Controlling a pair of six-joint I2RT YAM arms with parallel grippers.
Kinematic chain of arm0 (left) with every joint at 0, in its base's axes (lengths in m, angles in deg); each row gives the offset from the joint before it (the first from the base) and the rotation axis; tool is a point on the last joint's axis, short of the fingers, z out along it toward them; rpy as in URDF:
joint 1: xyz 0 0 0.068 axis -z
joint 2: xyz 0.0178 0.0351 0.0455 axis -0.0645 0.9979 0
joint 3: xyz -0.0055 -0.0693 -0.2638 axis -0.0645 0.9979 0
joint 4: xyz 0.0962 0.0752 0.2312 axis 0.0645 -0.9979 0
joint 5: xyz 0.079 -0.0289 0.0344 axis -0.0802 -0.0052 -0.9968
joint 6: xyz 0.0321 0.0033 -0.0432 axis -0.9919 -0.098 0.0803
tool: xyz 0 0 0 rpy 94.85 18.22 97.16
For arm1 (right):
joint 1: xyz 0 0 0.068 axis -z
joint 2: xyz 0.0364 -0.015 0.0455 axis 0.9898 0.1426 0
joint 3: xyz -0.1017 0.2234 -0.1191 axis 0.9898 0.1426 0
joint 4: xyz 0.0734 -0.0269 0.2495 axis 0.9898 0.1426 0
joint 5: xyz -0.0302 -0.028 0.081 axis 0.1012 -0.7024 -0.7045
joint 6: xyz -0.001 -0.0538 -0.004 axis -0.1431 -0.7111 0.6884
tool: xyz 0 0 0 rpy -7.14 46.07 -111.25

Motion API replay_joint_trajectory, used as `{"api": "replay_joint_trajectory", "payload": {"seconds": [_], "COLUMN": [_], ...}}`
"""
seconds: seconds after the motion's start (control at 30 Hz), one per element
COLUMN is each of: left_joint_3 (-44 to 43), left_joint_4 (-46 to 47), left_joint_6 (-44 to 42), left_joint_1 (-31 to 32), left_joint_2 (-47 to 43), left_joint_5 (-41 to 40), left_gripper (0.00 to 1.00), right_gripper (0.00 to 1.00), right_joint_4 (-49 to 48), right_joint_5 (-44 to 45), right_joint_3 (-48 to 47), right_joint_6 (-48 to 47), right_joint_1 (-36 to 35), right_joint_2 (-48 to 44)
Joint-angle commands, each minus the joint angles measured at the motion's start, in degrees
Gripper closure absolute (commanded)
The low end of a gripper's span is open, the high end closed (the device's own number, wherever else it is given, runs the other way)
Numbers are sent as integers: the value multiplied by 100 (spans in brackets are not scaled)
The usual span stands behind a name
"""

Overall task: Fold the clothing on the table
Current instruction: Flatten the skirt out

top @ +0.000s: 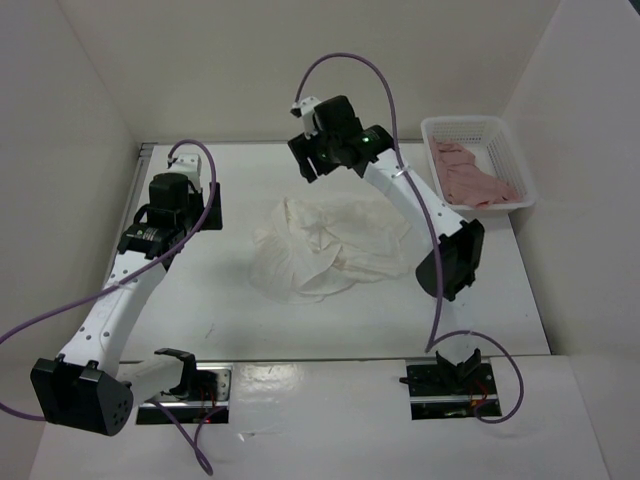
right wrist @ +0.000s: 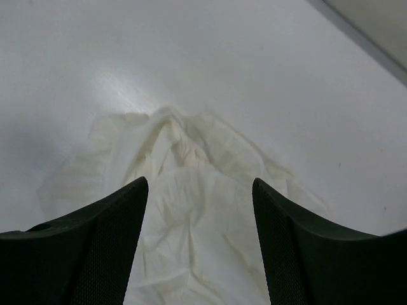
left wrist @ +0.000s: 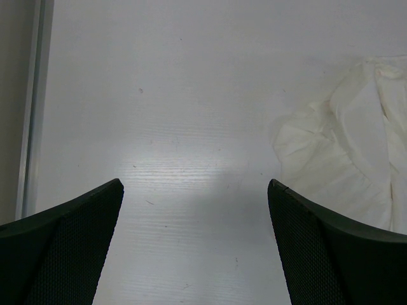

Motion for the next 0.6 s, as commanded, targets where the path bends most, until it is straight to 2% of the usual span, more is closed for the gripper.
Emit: {"api": "replay_joint_trajectory", "payload": {"seconds": [0.0, 0.03, 0.07, 0.1, 0.23, 0.33, 0.47, 0.57], "left_joint_3": [33, 33, 33, 33, 33, 33, 85, 86], "left_joint_4": [126, 126, 126, 126, 126, 126, 126, 126], "left_joint_6": [-64, -64, -64, -64, -64, -64, -117, -117], "left_joint_1": [-38, -38, -38, -38, -38, -38, -38, -38], "left_joint_2": [-36, -36, -36, -36, -36, -36, -36, -36], "left_joint_5": [114, 114, 114, 114, 114, 114, 114, 167], "left_gripper": [0, 0, 0, 0, 0, 0, 0, 0], "right_gripper": [28, 28, 29, 30, 31, 31, 32, 33], "right_joint_4": [28, -217, -341, -429, -535, -982, -1300, -1650], "right_joint_5": [-22, 39, 92, 154, 304, 234, 119, 451], "right_joint_3": [1477, 1908, 2747, 3112, 4772, 5722, 6402, 6780], "right_joint_6": [-179, -250, -390, -461, -576, -654, -839, -1024], "right_joint_1": [-100, -101, -101, -101, -101, -101, -101, -285], "right_joint_2": [-1261, -1794, -2043, -2229, -2704, -3099, -3311, -3259]}}
